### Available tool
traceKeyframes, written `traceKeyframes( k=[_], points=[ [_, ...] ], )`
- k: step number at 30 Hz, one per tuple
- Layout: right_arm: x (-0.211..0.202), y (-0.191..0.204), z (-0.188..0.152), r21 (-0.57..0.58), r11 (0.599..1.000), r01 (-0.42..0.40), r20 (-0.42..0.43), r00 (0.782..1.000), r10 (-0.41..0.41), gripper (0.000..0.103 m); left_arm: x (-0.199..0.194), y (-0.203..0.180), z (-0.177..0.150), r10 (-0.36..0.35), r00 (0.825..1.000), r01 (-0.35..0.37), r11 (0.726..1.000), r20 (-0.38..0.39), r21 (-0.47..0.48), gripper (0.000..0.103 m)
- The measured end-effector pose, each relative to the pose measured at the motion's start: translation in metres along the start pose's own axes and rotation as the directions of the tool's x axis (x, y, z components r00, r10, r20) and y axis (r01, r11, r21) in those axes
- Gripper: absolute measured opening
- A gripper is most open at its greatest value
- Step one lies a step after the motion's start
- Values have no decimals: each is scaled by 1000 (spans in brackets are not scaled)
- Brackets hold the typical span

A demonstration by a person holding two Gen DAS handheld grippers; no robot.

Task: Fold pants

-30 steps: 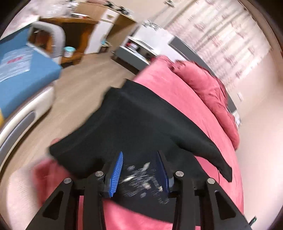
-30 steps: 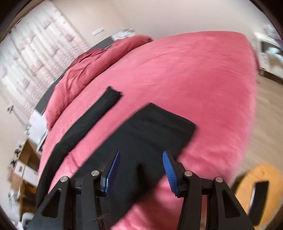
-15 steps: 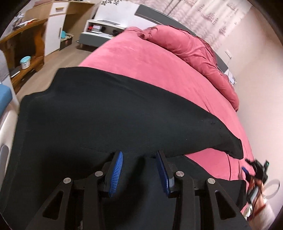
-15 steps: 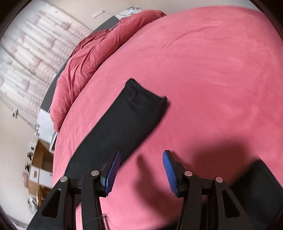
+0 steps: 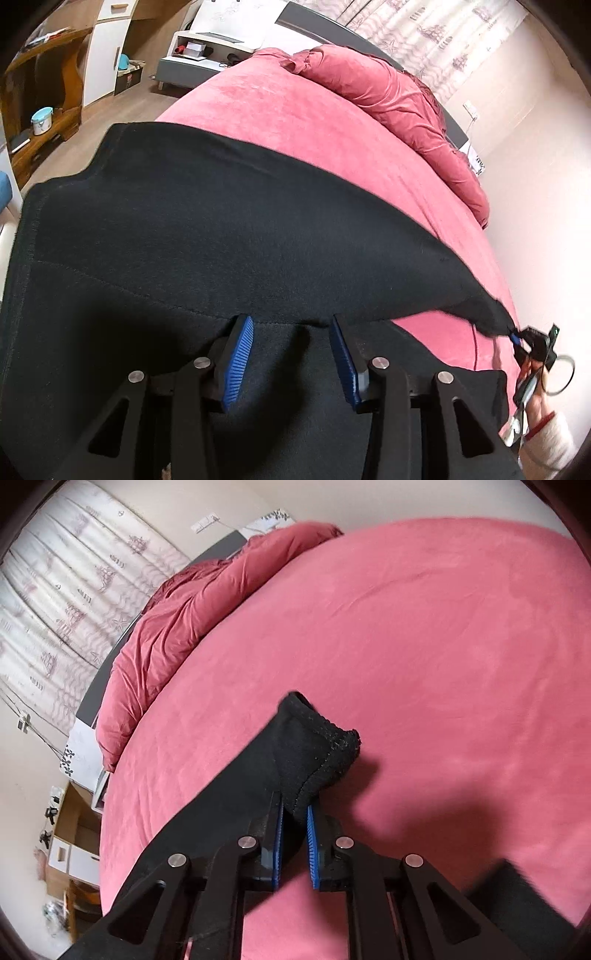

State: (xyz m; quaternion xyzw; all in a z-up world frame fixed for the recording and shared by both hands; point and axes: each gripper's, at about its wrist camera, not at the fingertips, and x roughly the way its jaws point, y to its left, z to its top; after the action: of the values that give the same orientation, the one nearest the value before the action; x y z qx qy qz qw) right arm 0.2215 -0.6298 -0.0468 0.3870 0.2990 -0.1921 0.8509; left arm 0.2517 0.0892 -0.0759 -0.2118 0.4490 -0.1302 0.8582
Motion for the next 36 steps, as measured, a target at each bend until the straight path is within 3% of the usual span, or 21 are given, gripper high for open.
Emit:
traceKeyframes(
  k=[2,5,6,7,9,12,14,18,22,25,28,31,33,36],
  points=[
    [-17,-14,-6,10,1000,27,6,1000,-27,11,-7,2,2,-6,1000,6,1000,6,2,44],
    [-15,-35,-16,-9,996,83,-58,995,-84,12,-14,5,7,2,1000,-2,1000,16,6,46],
    [-8,-40,-21,-8,993,119,-103,988,-120,15,-16,7,10,7,1000,-7,1000,15,5,46],
    [-6,-42,-23,-13,989,145,-116,982,-146,27,-17,9,14,14,1000,-14,1000,16,-2,46],
    [-10,-39,-25,-32,982,187,-82,979,-189,35,-20,14,23,25,1000,-24,1000,19,-16,47],
    [-21,-17,-20,-84,968,238,-12,971,-240,41,-24,22,43,53,998,-52,998,39,-28,49],
    [-25,7,-18,-132,966,224,22,975,-223,42,-26,30,60,71,996,-69,997,48,-42,55],
    [-20,66,-22,-279,945,174,50,985,-166,63,-15,45,98,88,996,-84,987,25,-138,62],
    [2,116,-43,-399,911,104,3,994,-112,64,-2,58,130,117,993,-109,972,27,-206,62],
    [14,132,-75,-461,884,71,-43,994,-103,65,1,73,145,204,977,-185,959,68,-214,62],
    [21,131,-107,-526,845,96,-59,987,-149,65,7,86,154,290,954,-269,942,79,-202,62],
    [16,111,-142,-592,792,153,-16,979,-201,66,15,108,164,341,937,-319,922,74,-219,63],
    [6,102,-156,-620,763,182,69,982,-178,67,23,123,167,327,943,-300,916,63,-266,63],
    [9,103,-165,-630,747,211,115,977,-179,68,30,140,170,278,959,-240,905,60,-352,61]
  ],
)
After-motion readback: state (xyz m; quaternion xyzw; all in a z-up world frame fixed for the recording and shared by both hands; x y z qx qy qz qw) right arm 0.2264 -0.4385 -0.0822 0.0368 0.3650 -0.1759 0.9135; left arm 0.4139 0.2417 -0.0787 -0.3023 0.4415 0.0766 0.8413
